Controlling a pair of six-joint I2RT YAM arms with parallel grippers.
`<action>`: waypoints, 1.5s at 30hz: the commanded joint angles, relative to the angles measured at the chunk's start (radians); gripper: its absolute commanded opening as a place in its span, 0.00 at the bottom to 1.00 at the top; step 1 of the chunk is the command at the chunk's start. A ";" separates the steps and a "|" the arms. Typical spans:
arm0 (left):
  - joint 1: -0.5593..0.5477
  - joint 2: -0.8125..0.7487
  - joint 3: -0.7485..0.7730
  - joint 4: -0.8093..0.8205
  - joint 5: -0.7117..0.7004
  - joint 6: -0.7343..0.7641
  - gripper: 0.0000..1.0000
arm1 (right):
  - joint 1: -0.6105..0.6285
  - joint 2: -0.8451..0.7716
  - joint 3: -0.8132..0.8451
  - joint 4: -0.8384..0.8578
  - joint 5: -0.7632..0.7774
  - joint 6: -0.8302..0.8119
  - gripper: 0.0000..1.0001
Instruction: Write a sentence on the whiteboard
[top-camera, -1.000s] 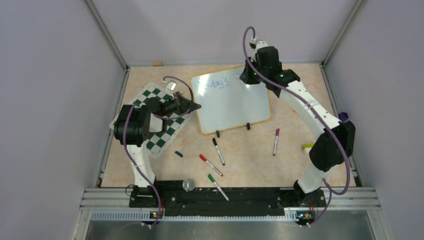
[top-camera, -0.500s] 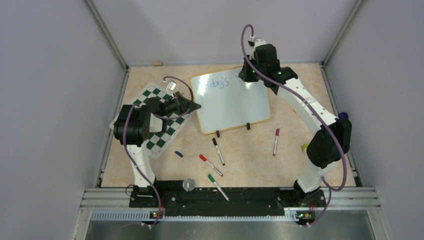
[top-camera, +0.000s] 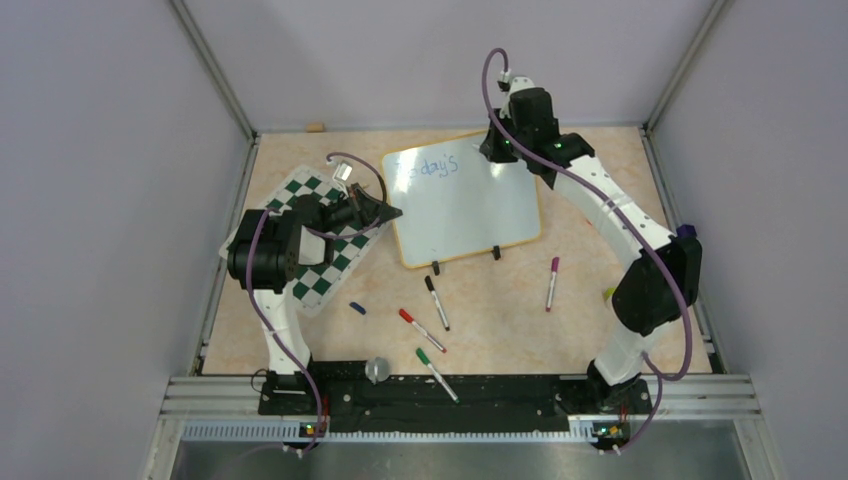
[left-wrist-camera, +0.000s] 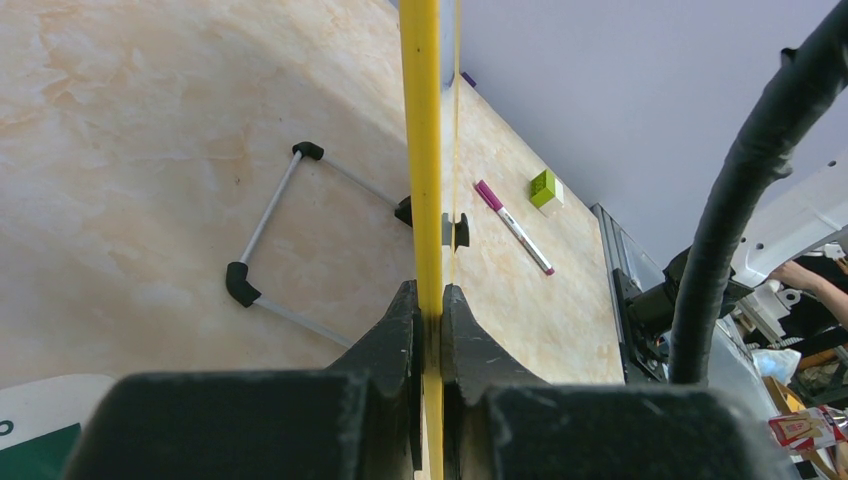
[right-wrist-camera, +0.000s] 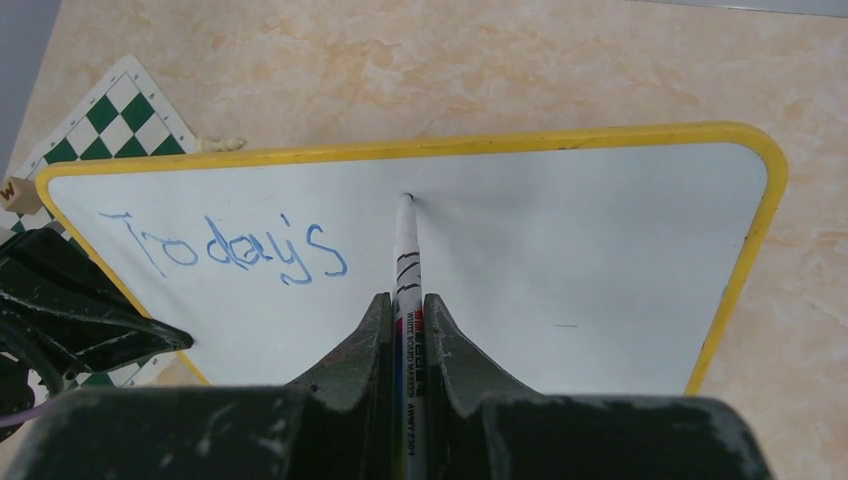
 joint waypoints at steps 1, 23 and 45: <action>0.006 -0.006 0.006 0.123 -0.007 0.072 0.00 | -0.001 0.015 0.064 0.019 0.015 -0.015 0.00; 0.006 -0.008 0.002 0.123 -0.007 0.077 0.00 | 0.000 0.009 0.009 -0.018 -0.021 -0.007 0.00; 0.006 -0.006 0.003 0.123 -0.004 0.074 0.00 | 0.000 -0.084 -0.101 -0.018 -0.021 0.003 0.00</action>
